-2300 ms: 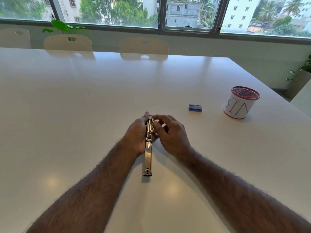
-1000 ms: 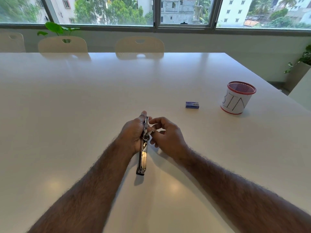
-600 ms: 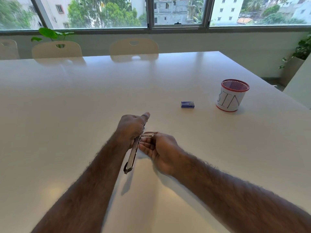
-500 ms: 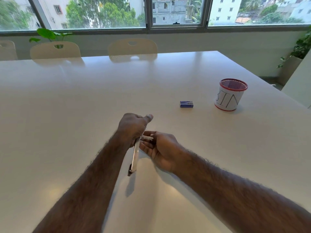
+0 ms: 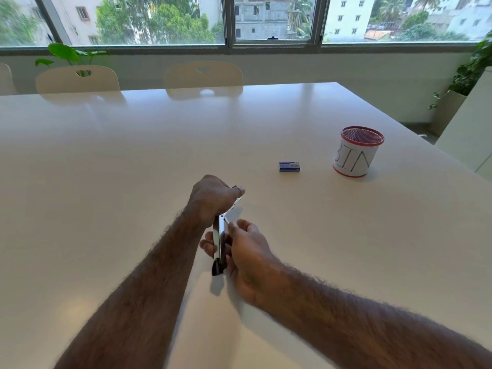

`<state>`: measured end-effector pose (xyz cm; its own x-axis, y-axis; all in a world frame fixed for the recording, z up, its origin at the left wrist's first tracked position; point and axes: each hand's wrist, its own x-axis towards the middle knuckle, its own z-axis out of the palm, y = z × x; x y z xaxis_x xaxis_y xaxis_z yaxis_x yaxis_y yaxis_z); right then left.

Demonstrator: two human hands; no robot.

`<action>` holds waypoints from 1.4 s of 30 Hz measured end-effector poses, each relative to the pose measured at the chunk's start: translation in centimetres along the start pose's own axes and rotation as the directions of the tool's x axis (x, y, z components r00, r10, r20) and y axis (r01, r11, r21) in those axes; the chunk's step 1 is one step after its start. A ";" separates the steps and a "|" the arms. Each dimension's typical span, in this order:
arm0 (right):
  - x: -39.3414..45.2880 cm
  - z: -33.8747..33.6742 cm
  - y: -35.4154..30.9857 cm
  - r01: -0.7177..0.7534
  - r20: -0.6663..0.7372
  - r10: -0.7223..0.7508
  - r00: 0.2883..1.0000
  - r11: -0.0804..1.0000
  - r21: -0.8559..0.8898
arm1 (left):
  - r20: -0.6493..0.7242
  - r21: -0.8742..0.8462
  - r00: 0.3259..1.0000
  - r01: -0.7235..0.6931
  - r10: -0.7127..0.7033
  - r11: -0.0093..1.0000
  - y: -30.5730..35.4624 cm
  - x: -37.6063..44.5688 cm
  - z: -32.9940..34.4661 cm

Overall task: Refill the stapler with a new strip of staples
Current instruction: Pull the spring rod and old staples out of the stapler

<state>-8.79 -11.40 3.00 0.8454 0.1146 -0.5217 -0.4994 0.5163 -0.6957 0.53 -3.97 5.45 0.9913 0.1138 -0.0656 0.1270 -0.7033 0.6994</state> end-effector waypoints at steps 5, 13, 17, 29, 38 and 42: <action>0.4 -0.2 -0.5 0.049 -0.035 -0.050 0.998 0.998 -0.029 | -0.039 0.007 0.999 0.004 -0.003 1.000 0.1 0.2 -0.1; 0.1 -0.1 -0.9 0.088 -0.021 -0.095 0.995 0.969 -0.232 | -0.073 -0.145 0.993 0.078 -0.090 0.986 -0.5 1.1 -1.3; 0.5 -0.5 -2.4 0.204 0.022 -0.209 0.978 0.920 -0.335 | -0.002 -0.573 0.995 0.084 -0.104 0.815 -1.0 1.9 -2.7; 5.0 -3.5 -9.2 0.475 0.190 -0.483 0.855 0.578 -0.663 | 0.135 -0.961 0.991 0.131 -0.001 0.242 -3.4 3.7 -2.7; 8.6 -6.1 -9.6 0.543 0.312 -0.622 0.718 0.221 -0.810 | 0.034 -0.611 0.995 -0.050 0.090 0.790 -5.5 3.5 -1.3; 9.3 -6.4 -9.3 0.553 0.376 -0.589 0.715 0.149 -0.820 | -0.032 -0.361 0.986 -0.166 0.166 0.918 -5.9 3.4 -0.9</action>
<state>2.50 -20.58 1.40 0.9701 0.0969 0.2225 0.2382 -0.5554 -0.7967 3.07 1.24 1.75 0.9971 0.0176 0.0738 -0.0601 -0.4108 0.9097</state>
